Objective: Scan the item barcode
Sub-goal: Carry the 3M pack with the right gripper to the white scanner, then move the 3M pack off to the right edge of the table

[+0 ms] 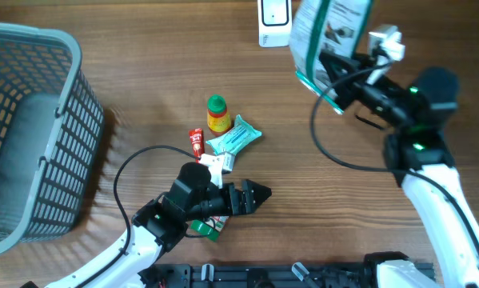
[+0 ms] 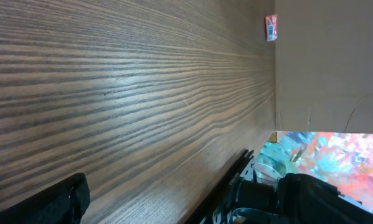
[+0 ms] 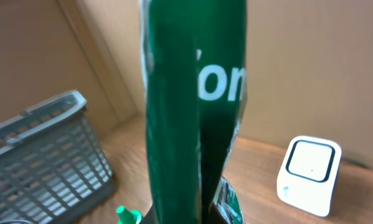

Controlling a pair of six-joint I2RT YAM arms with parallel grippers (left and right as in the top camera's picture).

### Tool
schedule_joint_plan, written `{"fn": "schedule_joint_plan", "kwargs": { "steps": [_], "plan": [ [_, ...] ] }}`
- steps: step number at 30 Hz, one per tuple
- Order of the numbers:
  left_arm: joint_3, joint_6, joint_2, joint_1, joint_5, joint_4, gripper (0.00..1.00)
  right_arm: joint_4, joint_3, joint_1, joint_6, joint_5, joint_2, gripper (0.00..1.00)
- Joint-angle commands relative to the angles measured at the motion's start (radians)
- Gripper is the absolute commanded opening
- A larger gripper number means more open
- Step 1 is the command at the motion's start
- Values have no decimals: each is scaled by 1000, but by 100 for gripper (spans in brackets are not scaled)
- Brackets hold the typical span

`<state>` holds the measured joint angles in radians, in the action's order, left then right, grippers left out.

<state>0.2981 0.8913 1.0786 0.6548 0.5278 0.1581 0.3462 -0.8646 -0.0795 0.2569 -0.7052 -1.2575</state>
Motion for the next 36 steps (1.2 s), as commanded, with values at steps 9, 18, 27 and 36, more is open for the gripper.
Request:
{"fn": "schedule_joint_plan", "kwargs": {
  "steps": [9, 18, 27, 36],
  "plan": [
    [-3, -24, -3, 4, -6, 1, 100, 97, -429, -206, -438, 552, -573, 5],
    [-3, -24, -3, 4, -6, 1, 100, 111, -752, -322, -784, 774, -972, 4],
    [-3, -24, -3, 4, -6, 1, 100, 55, -767, -310, -663, 857, -925, 4],
    [-3, -24, -3, 4, -6, 1, 100, -398, -761, 116, -647, 1132, -687, 4]
  ]
}}
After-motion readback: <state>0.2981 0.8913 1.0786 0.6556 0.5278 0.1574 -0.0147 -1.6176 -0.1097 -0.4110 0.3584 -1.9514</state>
